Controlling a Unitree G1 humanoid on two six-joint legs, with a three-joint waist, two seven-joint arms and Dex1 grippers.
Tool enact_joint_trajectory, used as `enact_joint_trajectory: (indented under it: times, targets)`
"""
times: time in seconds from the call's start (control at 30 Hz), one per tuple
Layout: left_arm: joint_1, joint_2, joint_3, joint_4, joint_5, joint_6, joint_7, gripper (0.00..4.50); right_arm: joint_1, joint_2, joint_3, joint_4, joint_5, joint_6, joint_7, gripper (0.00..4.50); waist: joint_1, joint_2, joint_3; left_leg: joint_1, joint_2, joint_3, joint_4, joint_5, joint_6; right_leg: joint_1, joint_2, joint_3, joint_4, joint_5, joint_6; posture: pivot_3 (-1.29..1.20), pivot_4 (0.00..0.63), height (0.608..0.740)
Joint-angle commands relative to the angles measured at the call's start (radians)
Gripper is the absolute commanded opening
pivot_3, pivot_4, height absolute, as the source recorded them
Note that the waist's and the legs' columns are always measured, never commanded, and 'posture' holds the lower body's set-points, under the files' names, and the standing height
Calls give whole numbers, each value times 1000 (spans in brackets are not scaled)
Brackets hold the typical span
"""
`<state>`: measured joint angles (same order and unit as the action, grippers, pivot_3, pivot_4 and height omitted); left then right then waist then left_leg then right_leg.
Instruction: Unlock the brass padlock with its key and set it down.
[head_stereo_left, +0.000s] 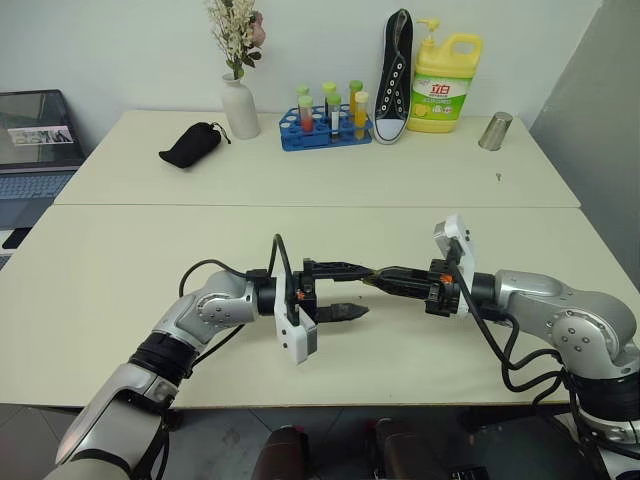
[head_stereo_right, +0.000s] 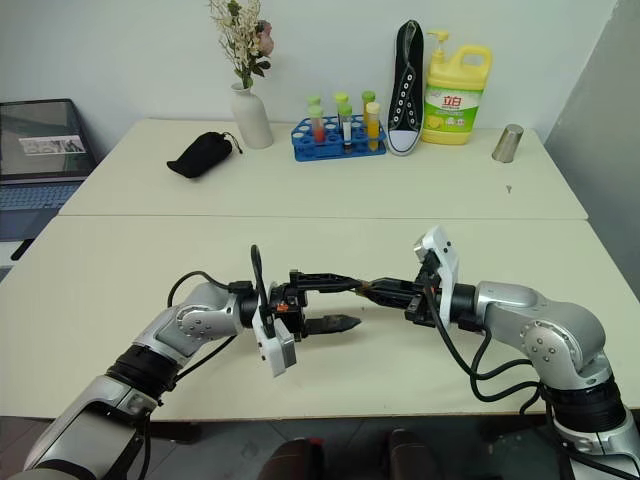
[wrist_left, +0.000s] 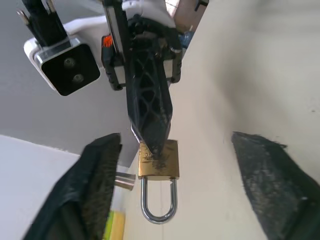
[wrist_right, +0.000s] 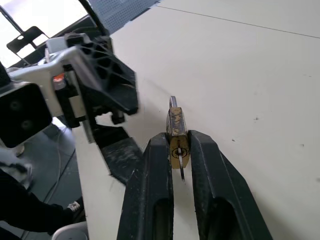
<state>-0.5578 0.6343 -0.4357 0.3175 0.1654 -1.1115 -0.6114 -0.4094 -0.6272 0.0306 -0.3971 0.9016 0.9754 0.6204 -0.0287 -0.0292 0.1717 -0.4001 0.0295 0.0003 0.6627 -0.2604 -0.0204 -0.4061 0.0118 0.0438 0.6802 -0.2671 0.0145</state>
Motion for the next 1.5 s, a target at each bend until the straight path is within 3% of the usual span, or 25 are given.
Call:
enact_joint_trajectory:
  times: [0.03,0.1,0.2,0.4,0.6,0.77,1.1,1.5]
  targets:
    - [4,-7,13,-52,-79,26,-10,4500,-8,-18,-32,-4,-24,-34,31,145,0,0,0,0,0,0,0,0,0,0,0,0,0,0,0,0,150,740]
    - [5,-13,22,-71,-120,48,-18,4500,-5,-26,-30,-1,-47,-46,43,145,0,0,0,0,0,0,0,0,0,0,0,0,0,0,0,0,150,740]
    - [8,-33,37,-145,-342,296,-84,3889,7,-53,-14,-13,-96,-82,78,145,0,0,0,0,0,0,0,0,0,0,0,0,0,0,1,0,150,740]
    - [-36,-51,94,-207,-592,747,-237,1912,23,-68,-22,-74,-101,-109,124,145,-1,0,0,0,0,-1,0,0,0,0,3,-1,0,-3,4,0,150,740]
    - [-44,-73,125,-197,-675,1025,-401,19,21,-42,-47,-110,-59,-101,119,145,-2,0,0,0,0,0,0,0,0,0,3,-1,0,-3,5,0,150,740]
    - [-37,-96,139,-221,-685,1137,-497,0,19,-31,-58,-122,-36,-92,100,145,-1,0,0,0,-1,-1,0,0,0,0,3,-1,0,-3,5,0,150,740]
    - [-6,-122,183,-273,-664,1237,-539,0,26,-33,-73,-130,-14,-81,85,145,-1,0,0,0,0,-1,0,0,0,0,3,0,0,-3,5,0,150,740]
    - [26,-96,258,-443,-790,1522,-554,0,33,-44,-57,-103,-50,-97,104,145,-1,0,1,0,0,-1,0,0,0,0,3,0,0,-3,5,0,150,740]
